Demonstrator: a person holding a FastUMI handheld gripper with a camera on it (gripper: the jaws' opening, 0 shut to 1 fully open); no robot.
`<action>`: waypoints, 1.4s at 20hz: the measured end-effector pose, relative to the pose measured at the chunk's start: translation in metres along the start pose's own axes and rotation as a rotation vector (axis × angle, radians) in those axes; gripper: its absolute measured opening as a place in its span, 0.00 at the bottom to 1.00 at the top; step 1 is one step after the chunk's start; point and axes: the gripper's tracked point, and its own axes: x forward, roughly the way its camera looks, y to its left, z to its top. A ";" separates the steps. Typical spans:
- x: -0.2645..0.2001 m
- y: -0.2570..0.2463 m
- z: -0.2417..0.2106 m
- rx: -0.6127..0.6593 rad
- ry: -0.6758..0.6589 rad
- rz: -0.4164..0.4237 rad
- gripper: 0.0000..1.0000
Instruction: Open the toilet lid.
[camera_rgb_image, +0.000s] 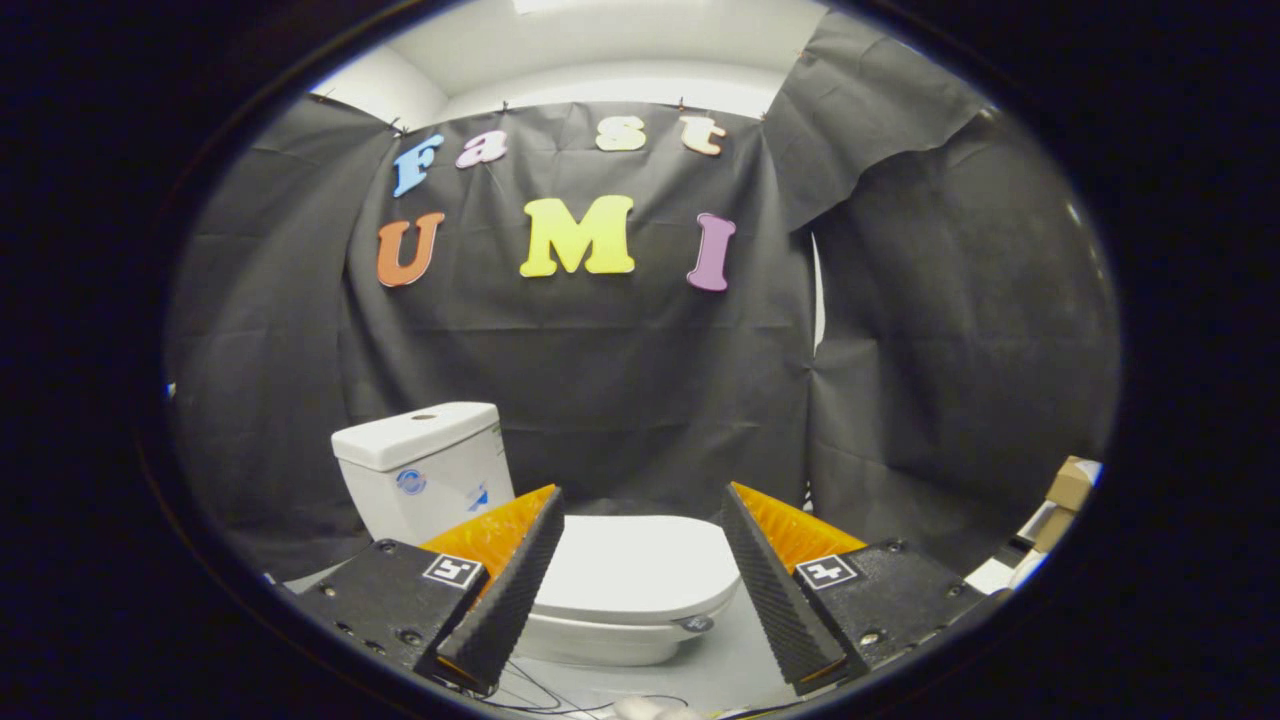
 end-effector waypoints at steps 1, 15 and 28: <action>0.009 -0.003 -0.002 0.009 0.002 -0.001 0.99; 0.128 -0.092 -0.132 0.446 0.224 0.010 1.00; 0.144 -0.114 -0.291 0.860 0.621 -0.121 0.98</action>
